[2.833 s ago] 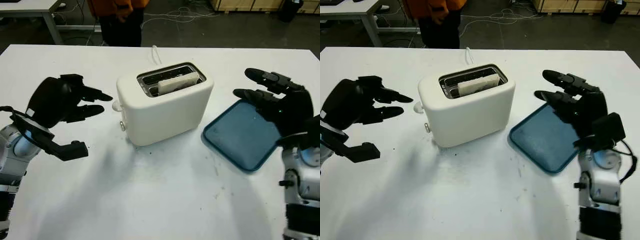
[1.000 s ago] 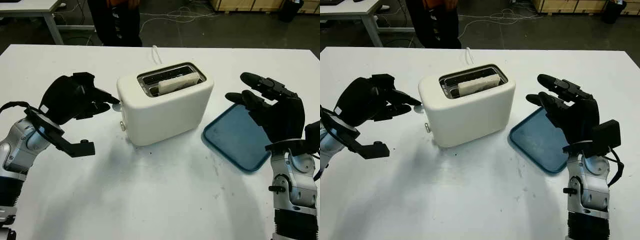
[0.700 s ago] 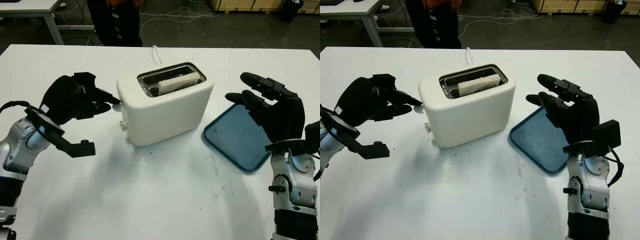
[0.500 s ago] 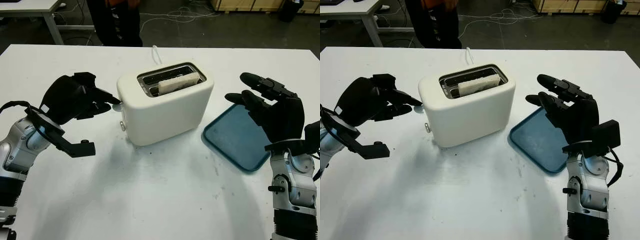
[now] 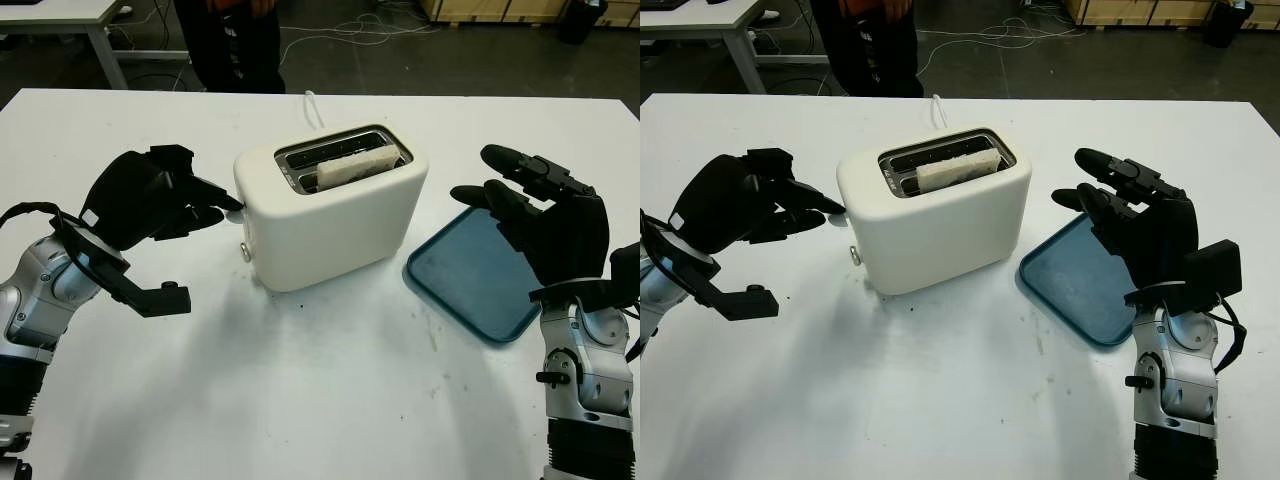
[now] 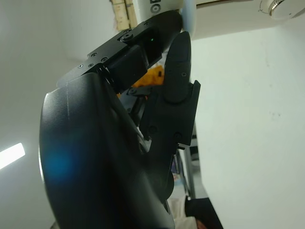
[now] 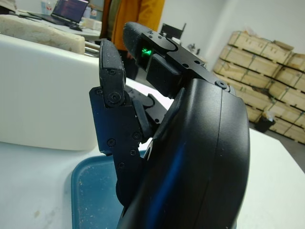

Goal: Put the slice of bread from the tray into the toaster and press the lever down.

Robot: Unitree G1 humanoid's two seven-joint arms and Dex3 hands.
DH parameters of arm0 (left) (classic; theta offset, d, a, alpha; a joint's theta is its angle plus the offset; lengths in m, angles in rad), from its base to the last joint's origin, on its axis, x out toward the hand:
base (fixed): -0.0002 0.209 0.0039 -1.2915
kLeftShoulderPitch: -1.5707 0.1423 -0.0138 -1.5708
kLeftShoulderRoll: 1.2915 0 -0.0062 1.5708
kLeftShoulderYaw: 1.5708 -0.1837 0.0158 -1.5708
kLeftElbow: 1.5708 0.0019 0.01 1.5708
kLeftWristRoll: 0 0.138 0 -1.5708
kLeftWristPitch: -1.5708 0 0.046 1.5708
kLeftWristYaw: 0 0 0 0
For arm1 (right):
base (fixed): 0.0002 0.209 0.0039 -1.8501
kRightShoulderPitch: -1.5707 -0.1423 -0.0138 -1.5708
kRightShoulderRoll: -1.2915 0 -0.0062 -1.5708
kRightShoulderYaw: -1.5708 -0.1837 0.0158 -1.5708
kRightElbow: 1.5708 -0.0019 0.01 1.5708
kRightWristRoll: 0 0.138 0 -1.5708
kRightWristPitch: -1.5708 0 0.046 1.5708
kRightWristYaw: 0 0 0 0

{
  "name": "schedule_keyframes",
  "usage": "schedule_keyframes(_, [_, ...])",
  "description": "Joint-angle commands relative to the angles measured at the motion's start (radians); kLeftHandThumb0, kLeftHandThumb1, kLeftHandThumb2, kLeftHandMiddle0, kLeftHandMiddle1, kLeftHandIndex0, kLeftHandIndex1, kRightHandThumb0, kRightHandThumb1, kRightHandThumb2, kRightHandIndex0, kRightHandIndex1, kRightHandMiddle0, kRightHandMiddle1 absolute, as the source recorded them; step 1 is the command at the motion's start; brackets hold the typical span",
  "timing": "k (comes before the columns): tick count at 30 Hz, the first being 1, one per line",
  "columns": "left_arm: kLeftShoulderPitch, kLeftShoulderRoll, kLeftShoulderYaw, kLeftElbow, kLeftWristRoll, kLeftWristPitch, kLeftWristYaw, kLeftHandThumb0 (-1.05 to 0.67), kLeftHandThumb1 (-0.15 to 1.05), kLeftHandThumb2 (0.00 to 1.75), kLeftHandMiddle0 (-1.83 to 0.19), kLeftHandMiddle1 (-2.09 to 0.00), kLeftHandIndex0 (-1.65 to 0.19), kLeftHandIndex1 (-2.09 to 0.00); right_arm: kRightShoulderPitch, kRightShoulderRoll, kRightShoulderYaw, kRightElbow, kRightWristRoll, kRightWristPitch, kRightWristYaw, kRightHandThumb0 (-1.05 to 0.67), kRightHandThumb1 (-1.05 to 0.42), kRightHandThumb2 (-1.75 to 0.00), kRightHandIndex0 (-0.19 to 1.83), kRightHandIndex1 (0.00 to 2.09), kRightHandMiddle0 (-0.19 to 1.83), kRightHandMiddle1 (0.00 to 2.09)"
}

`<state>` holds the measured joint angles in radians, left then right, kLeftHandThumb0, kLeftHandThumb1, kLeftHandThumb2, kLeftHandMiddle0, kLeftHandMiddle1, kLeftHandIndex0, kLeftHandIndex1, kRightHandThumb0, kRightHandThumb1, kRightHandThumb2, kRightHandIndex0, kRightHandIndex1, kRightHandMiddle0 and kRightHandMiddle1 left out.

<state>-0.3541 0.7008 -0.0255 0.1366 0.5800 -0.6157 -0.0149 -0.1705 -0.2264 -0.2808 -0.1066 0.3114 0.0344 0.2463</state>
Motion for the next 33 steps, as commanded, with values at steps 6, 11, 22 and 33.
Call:
schedule_keyframes(6, [0.007,-0.004,-0.009,-0.018,-0.016,-0.001,-0.015,-0.26,0.92,0.18,-0.63,-1.47,-1.06,-0.1,0.002,0.002,-0.001,0.001,0.006,-0.019,0.002,-0.32,-0.92,-0.2,0.9,0.49,0.99,0.0])
schedule_keyframes(11, [0.002,-0.006,-0.011,-0.008,-0.009,0.008,-0.017,-0.25,0.92,0.18,-0.62,-1.47,-1.06,-0.11,0.005,0.003,-0.001,0.0,0.001,-0.018,-0.002,-0.34,-0.92,-0.18,0.89,0.5,0.99,0.0])
schedule_keyframes(22, [-0.033,-0.006,-0.028,0.037,0.015,0.013,-0.002,-0.26,0.92,0.17,-0.64,-1.53,-1.06,-0.13,0.008,0.0,-0.001,-0.012,0.007,-0.02,0.004,-0.34,-0.92,-0.18,0.89,0.5,0.99,0.0])
schedule_keyframes(33, [-0.035,-0.03,-0.121,0.07,0.192,-0.016,0.126,-0.26,0.91,0.11,-0.71,-1.3,-1.06,-0.18,0.01,0.005,0.001,-0.032,0.013,-0.007,0.007,-0.34,-0.92,-0.18,0.88,0.52,0.99,0.01])
